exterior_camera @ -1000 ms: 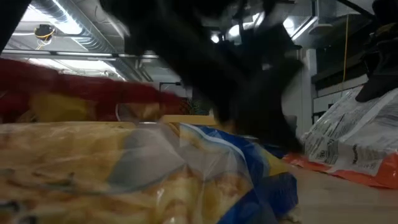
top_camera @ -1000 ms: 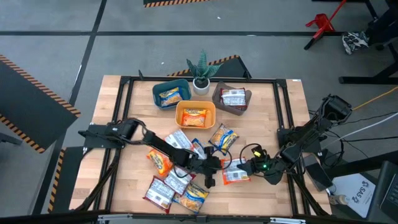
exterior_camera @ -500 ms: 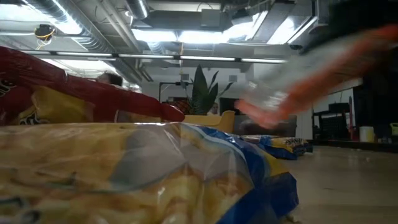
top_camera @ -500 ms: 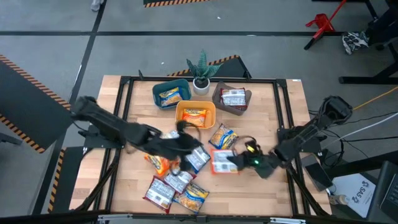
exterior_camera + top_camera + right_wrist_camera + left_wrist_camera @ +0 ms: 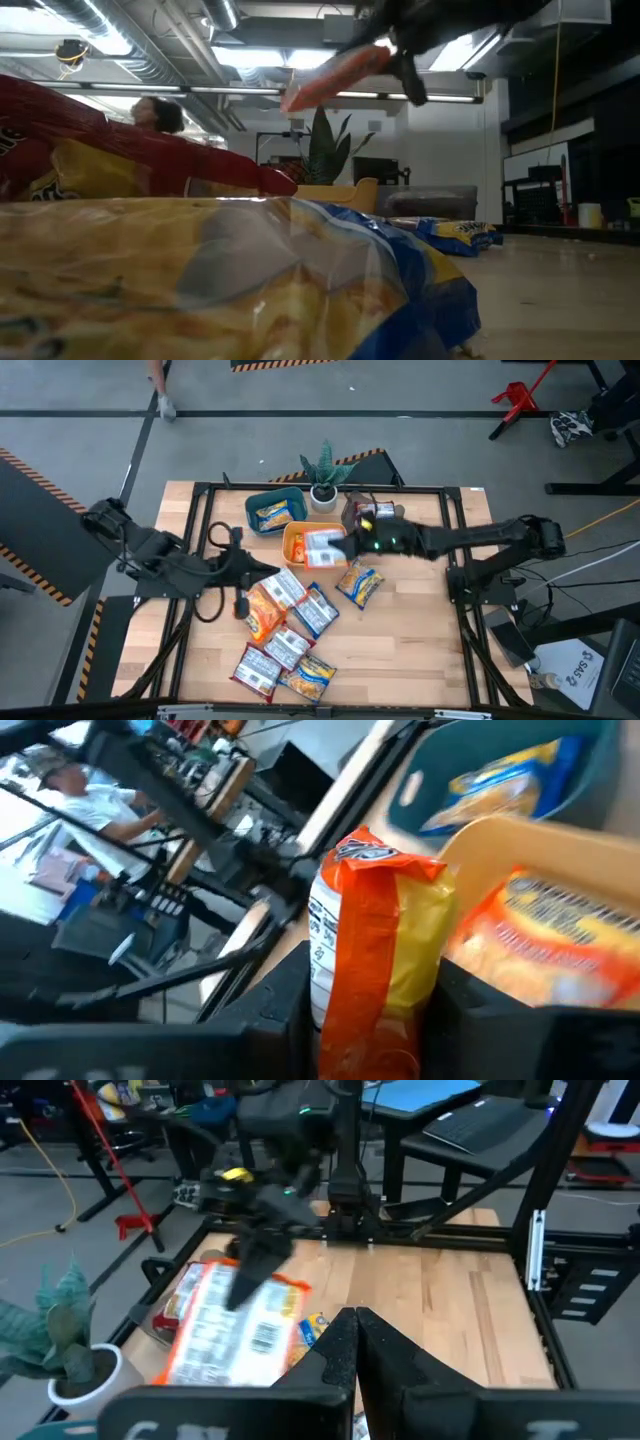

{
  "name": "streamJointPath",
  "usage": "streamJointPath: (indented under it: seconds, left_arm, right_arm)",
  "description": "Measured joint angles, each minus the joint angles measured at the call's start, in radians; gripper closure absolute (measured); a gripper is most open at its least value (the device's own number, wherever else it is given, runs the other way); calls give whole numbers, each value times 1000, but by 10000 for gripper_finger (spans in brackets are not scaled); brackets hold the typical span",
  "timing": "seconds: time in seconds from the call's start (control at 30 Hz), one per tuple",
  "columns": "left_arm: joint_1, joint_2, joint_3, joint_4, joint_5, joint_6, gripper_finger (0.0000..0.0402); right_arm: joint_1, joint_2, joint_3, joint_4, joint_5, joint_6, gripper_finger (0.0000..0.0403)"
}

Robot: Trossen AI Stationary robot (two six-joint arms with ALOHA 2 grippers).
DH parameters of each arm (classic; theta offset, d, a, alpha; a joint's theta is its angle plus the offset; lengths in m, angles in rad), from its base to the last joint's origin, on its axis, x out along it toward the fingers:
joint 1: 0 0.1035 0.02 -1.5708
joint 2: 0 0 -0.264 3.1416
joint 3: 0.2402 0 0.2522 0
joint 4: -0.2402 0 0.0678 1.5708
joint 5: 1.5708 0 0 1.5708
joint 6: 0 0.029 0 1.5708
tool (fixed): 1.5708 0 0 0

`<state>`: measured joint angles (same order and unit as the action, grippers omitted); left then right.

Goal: Sort Maruchan noodles
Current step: Put the right orange noodle pack into the yellow bin

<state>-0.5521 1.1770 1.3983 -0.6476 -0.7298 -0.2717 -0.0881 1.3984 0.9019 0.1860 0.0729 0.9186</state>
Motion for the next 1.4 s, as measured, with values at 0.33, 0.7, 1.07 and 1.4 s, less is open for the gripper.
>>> streamJointPath:
  seconds: [0.33, 0.7, 1.07, 1.4]
  left_arm:
    - [-43, -28, 2, -85, -69, -66, 401]
    - [-47, -27, 2, -106, -73, -78, 401]
    - [-47, -27, 2, -127, -73, -96, 401]
    - [-47, -27, 2, -134, -66, -120, 401]
  right_arm:
    - [-174, 241, 4, 253, -207, 64, 295]
    - [-209, 348, 4, 258, -216, 53, 295]
    - [-207, 367, 5, 247, -178, -35, 225]
    - [-236, 367, 136, 29, -211, -82, 185]
